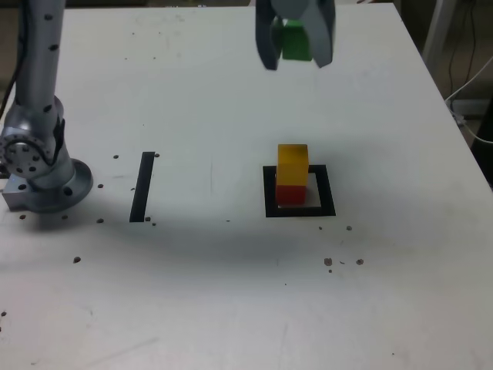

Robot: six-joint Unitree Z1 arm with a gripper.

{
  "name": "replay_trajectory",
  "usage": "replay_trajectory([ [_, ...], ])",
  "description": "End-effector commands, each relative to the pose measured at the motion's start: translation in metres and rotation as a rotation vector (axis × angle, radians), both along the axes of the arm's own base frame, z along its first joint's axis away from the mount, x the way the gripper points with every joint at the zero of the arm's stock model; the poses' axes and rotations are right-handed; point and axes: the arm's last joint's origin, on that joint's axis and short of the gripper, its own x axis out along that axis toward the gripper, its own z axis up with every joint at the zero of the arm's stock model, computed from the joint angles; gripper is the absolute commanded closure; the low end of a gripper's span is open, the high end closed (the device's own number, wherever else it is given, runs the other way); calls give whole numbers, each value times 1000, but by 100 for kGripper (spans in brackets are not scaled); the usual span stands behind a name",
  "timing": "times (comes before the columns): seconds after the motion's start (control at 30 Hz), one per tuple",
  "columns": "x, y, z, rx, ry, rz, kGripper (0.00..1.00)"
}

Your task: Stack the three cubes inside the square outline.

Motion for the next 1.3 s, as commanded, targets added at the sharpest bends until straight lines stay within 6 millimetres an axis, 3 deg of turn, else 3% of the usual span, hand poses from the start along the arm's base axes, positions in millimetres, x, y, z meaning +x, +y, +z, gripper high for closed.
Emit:
replay_trajectory([
  [0.0,-7,-11,1,-11,23,7,67],
  [0.4,-2,-56,-30,-43,49,125,67],
  [0.9,4,-85,-52,-37,51,170,67],
  [1.27,7,-91,-64,-38,61,172,67],
])
